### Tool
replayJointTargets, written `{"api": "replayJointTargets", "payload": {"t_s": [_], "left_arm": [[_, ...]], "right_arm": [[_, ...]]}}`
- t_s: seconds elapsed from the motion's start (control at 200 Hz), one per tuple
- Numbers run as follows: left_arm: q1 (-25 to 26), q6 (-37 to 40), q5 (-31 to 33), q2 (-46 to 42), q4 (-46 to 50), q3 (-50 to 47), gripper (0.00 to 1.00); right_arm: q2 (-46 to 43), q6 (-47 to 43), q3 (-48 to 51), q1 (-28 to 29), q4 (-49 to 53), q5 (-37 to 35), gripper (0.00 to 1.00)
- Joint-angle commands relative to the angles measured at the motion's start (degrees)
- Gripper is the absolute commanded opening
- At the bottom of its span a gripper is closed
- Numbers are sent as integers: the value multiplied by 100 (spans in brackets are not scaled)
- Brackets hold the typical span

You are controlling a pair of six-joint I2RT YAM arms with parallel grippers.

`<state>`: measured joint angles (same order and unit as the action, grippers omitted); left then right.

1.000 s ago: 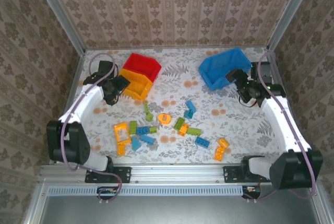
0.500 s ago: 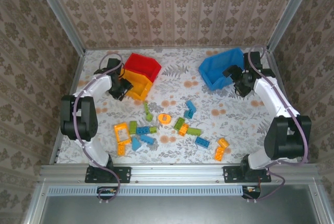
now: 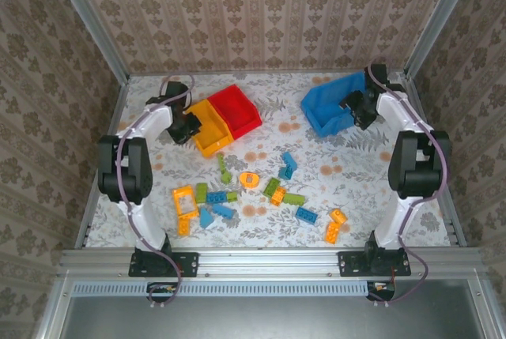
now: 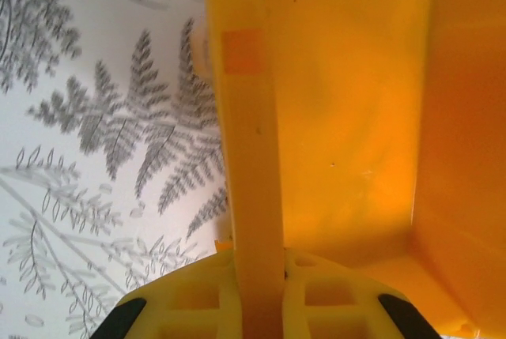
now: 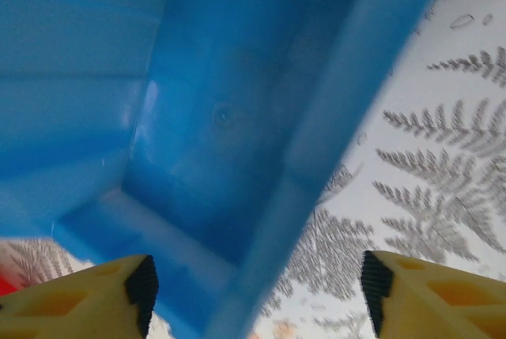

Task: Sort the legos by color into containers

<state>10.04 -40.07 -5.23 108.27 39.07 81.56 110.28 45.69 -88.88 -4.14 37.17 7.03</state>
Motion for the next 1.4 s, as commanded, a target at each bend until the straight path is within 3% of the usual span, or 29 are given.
{"api": "replayJointTargets", "payload": {"t_s": [0.0,0.23,0.395,0.535,0.835,1.105,1.245,1.395], "left_arm": [[-2,1108,7,344,379,537,0],[11,2419,-70,826,929,1347,0],[2,3066,55,871,1113,1516,0],[15,3399,-51,873,1193,1540,0],[50,3326,-145,1090,1190,1748,0],[100,2947,-211,1231,1104,1802,0],[120,2863,-86,1156,1070,1728,0],[98,2813,-18,1005,1011,1624,0]], "right_arm": [[429,-301,-515,29,470,-149,59],[923,-1549,-1363,461,1192,-669,21],[948,-2606,-1637,758,1322,-689,12],[1156,-2879,-2110,847,1626,-556,9],[1947,-3366,-3331,1325,2158,-249,9],[2164,-3266,-3515,1483,2243,-112,14],[2007,-3203,-3401,1478,2189,-226,26],[1638,-3138,-3243,1482,2084,-372,48]]}}
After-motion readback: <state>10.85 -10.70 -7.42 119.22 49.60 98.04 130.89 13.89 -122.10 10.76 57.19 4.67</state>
